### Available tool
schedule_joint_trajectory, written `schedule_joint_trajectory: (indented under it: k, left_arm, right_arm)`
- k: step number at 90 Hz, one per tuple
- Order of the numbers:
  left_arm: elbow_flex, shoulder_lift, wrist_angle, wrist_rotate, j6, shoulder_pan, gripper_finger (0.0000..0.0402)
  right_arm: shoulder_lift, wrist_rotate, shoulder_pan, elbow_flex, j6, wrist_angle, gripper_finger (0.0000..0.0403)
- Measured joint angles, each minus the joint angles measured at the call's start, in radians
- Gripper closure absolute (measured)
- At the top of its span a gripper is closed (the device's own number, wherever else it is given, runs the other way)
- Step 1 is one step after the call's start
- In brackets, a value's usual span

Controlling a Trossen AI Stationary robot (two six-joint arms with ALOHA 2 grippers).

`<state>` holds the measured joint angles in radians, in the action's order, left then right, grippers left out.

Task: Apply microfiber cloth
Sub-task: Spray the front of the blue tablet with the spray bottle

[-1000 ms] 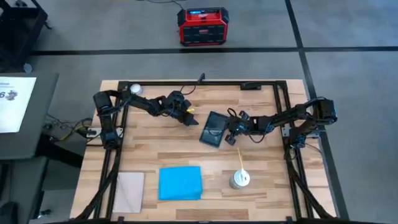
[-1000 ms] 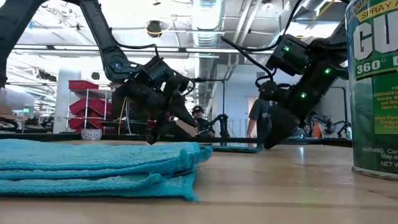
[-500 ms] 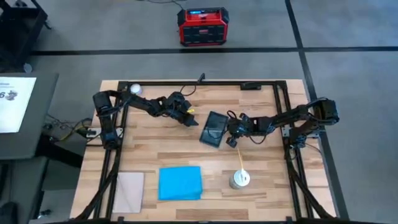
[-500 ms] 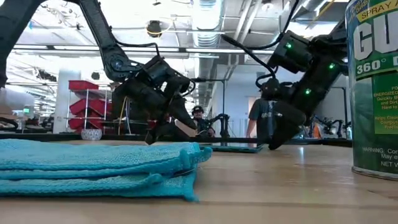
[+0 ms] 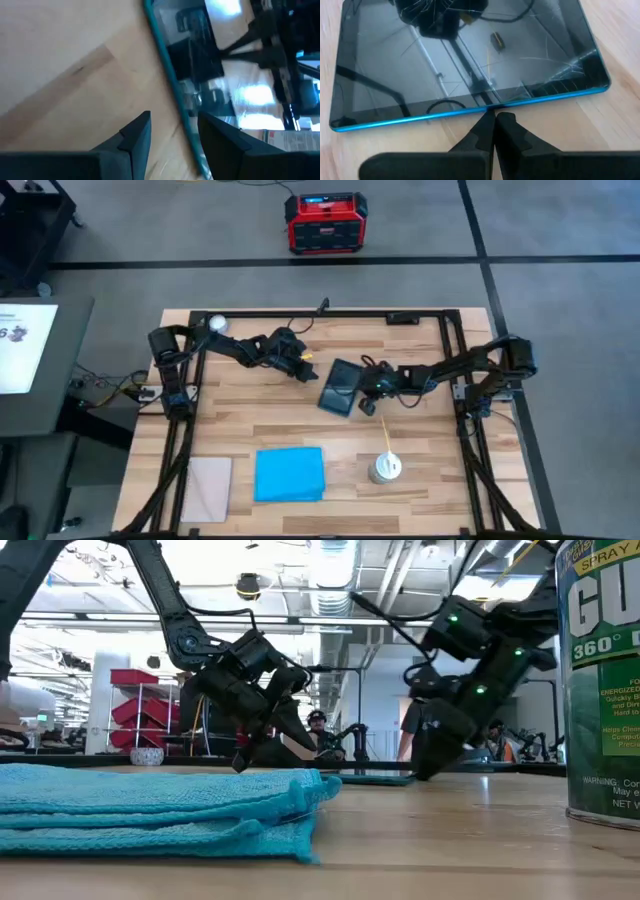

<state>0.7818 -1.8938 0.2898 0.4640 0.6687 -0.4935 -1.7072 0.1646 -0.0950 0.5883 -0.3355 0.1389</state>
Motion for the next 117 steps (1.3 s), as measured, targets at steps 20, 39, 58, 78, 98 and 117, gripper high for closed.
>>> schedule_joint_trajectory:
  k: [20, 39, 58, 78, 98, 117]
  left_arm:
    - [0.0, 0.0, 0.007, 0.014, 0.017, -0.012, 0.026]
    - [0.0, 0.0, -0.002, 0.036, -0.001, -0.003, 0.026]
    - [0.023, -0.047, -0.024, 0.047, -0.004, 0.005, 0.026]
    - [0.126, -0.093, -0.162, 0.132, -0.021, 0.006, 0.026]
    - [0.217, -0.127, -0.369, 0.1, -0.162, 0.008, 0.026]
    - [0.224, -0.129, -0.339, 0.083, -0.162, 0.013, 0.026]
  right_arm:
    - [-0.027, -0.002, 0.037, 0.032, 0.006, 0.026, 0.0403]
    - [-0.032, -0.049, 0.012, 0.062, 0.056, 0.007, 0.0403]
    - [-0.032, -0.051, 0.008, 0.062, 0.072, 0.009, 0.0403]
    - [-0.032, -0.049, 0.01, 0.063, 0.071, -0.003, 0.0403]
    - [-0.032, -0.053, 0.014, 0.064, 0.059, -0.003, 0.0403]
    - [-0.032, -0.054, 0.014, 0.063, 0.056, 0.009, 0.0403]
